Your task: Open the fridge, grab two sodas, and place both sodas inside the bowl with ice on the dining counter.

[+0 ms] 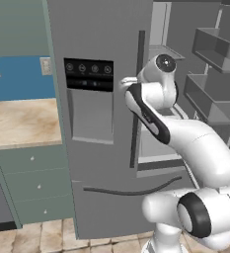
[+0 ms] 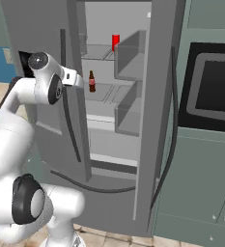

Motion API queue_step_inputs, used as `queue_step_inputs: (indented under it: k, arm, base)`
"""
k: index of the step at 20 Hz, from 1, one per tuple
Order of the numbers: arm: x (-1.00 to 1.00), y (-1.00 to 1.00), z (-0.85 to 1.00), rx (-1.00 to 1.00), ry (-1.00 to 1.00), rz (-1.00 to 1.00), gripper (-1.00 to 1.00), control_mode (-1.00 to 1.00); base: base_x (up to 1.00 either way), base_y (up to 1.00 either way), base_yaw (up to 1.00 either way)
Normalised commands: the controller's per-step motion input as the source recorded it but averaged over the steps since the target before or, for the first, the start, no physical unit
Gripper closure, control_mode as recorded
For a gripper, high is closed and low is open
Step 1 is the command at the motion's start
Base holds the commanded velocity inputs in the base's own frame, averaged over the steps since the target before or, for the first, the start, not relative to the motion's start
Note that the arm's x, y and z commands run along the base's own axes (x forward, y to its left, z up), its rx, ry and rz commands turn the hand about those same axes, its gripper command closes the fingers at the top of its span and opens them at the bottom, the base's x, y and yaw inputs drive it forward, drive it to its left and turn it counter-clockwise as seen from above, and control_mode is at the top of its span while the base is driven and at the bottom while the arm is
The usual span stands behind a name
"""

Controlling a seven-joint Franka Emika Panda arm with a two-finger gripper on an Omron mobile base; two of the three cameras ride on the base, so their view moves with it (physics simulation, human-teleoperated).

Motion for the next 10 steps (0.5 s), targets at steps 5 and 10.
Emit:
queue_step_inputs:
  k: [5, 10]
  arm:
    - [-0.94, 0.34, -0.01, -0.03, 0.00, 0.03, 1.00, -1.00]
    - [-0.99, 0.57, -0.05, -0.06, 0.00, 0.01, 1.00, -1.00]
  base:
    - [0.00, 0.00, 0.00]
    - [0.00, 0.00, 0.00]
